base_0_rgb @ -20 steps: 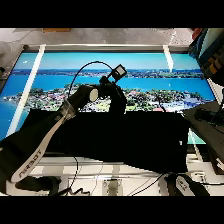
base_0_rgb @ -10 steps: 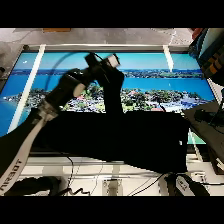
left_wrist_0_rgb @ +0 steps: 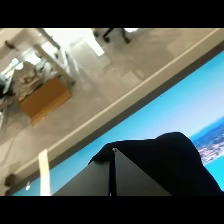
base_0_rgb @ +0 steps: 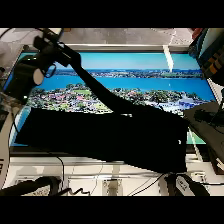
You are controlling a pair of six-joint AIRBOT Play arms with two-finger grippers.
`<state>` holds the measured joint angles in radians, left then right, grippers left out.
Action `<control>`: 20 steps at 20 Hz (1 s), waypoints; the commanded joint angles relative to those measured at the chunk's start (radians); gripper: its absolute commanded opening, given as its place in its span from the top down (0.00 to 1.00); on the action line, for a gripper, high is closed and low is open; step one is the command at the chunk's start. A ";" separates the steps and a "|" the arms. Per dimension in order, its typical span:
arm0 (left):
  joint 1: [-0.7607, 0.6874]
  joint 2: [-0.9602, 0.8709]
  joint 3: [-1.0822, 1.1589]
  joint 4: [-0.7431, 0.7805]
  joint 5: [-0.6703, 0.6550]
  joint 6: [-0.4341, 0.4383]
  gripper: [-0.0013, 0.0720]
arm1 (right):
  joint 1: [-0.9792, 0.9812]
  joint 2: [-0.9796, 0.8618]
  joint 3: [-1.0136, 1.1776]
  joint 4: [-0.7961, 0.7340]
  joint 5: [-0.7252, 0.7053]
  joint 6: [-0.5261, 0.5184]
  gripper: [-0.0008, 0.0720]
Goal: Fold the clothes and pants, and hang the long-sleeved shirts on hangers.
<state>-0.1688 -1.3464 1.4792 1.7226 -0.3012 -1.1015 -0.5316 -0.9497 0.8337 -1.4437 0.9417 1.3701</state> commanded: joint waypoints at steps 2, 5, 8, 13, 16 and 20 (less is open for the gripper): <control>0.085 0.006 0.001 0.002 0.002 -0.018 0.97 | 0.000 0.000 0.000 0.000 0.001 0.001 0.37; 0.090 0.005 0.001 0.002 -0.018 -0.018 0.97 | 0.000 0.000 0.000 0.001 0.001 0.005 0.37; 0.108 0.001 0.000 0.002 -0.136 -0.018 0.97 | 0.000 0.000 0.000 0.001 0.003 0.005 0.37; 0.190 -0.074 -0.002 0.001 -0.515 -0.019 0.97 | 0.000 0.000 0.000 0.001 0.008 0.005 0.37; 0.232 -0.170 -0.002 -0.005 -0.706 -0.018 0.97 | 0.000 0.000 0.000 0.001 0.008 0.005 0.37; 0.273 -0.289 -0.002 0.034 -0.928 -0.019 0.97 | 0.000 0.000 0.000 0.001 0.008 0.005 0.37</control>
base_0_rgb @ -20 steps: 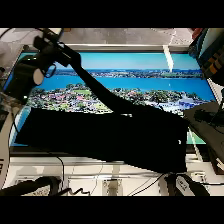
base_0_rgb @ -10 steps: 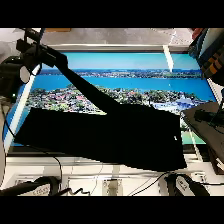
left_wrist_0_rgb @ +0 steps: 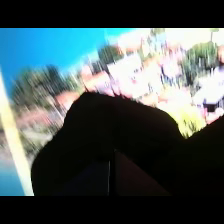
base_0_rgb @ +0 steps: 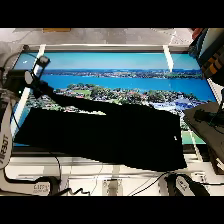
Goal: Fold the clothes and pants, and hang the long-sleeved shirts on hangers.
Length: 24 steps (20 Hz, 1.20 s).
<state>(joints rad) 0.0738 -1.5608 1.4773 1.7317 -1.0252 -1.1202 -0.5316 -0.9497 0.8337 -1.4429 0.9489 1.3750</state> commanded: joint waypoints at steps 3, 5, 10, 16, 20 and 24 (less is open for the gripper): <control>0.051 -0.116 0.000 0.068 -0.282 -0.112 0.29 | 0.000 0.000 0.000 0.000 0.000 0.000 0.37; 0.057 -0.116 0.004 0.138 -0.277 -0.252 0.12 | 0.000 0.000 0.000 0.000 -0.004 0.000 0.37; 0.064 -0.116 0.027 0.137 -0.158 -0.533 0.12 | 0.000 0.000 0.000 0.003 -0.037 0.000 0.37; 0.060 -0.161 0.028 -0.087 0.041 -0.632 0.13 | 0.000 0.000 0.000 0.010 -0.089 0.003 0.37; 0.052 -0.235 0.028 -0.087 0.070 -0.758 0.13 | 0.000 0.000 0.000 0.033 -0.097 0.003 0.37; 0.030 -0.290 0.028 -0.025 0.086 -0.816 0.20 | 0.000 0.000 0.000 0.034 -0.097 0.003 0.37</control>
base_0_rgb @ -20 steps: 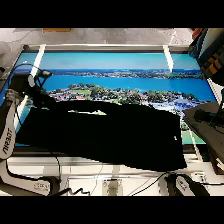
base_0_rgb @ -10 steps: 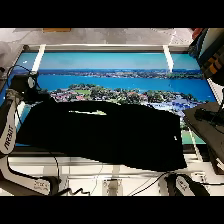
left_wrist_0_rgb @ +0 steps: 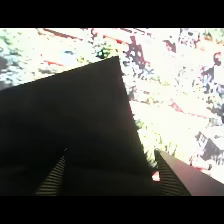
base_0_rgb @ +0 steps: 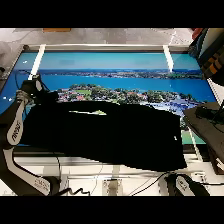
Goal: Fold the clothes and pants, and hang the long-sleeved shirts on hangers.
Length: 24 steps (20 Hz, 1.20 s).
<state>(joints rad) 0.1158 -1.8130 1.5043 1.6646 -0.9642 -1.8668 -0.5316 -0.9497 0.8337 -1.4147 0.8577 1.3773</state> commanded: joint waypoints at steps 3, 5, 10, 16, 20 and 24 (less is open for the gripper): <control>-0.030 -0.056 0.001 0.176 0.038 -0.216 0.36 | 0.000 0.000 0.000 0.005 -0.006 0.001 0.37; -0.036 -0.054 0.003 0.194 0.092 -0.221 0.73 | 0.000 0.000 0.000 0.005 -0.006 0.001 0.37; -0.056 -0.024 0.092 0.193 0.266 -0.221 0.97 | 0.000 0.000 0.000 0.005 -0.006 0.001 0.37; -0.093 0.079 0.220 0.190 0.536 -0.220 0.97 | 0.000 0.000 0.000 0.005 -0.010 0.001 0.37; -0.079 0.159 0.220 0.191 0.504 -0.220 0.97 | 0.000 0.000 0.000 0.005 -0.010 0.001 0.37; -0.037 0.200 0.220 0.191 0.330 -0.174 0.97 | 0.000 0.000 0.000 0.005 -0.010 0.001 0.37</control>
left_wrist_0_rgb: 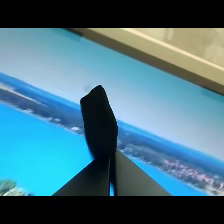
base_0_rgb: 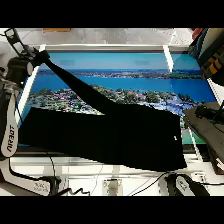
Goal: Fold the clothes and pants, and hang the long-sleeved shirts on hangers.
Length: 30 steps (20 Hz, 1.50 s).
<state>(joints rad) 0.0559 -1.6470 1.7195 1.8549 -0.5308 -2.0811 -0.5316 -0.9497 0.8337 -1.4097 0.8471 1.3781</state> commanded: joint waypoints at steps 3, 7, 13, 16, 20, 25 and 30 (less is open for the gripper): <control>0.060 0.033 -0.029 0.003 -0.319 0.186 0.97 | 0.000 0.000 0.000 -0.001 0.000 0.000 0.37; 0.106 0.033 -0.214 -0.003 -0.360 0.205 0.97 | 0.000 0.000 0.000 -0.002 0.000 0.000 0.37; 0.177 0.042 -0.315 0.004 -0.340 0.205 0.97 | 0.000 0.000 0.000 -0.034 -0.019 0.000 0.37; 0.245 0.066 -0.315 0.003 -0.314 0.205 0.97 | -0.001 0.000 0.000 -0.065 -0.049 0.000 0.49; 0.278 0.063 -0.315 -0.001 -0.284 0.273 0.97 | -0.001 -0.011 -0.001 -0.065 -0.064 -0.001 0.96; 0.278 0.023 -0.318 -0.040 -0.281 0.320 0.97 | -0.001 -0.156 -0.002 -0.010 -0.001 0.000 0.97; 0.277 0.018 -0.318 -0.072 -0.282 0.320 0.97 | -0.004 -0.249 0.117 0.355 0.108 -0.177 0.97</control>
<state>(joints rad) 0.3321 -1.6241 1.4017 1.7996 -0.8120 -1.7683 -0.5320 -1.1519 0.8829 -1.2453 0.8852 1.2964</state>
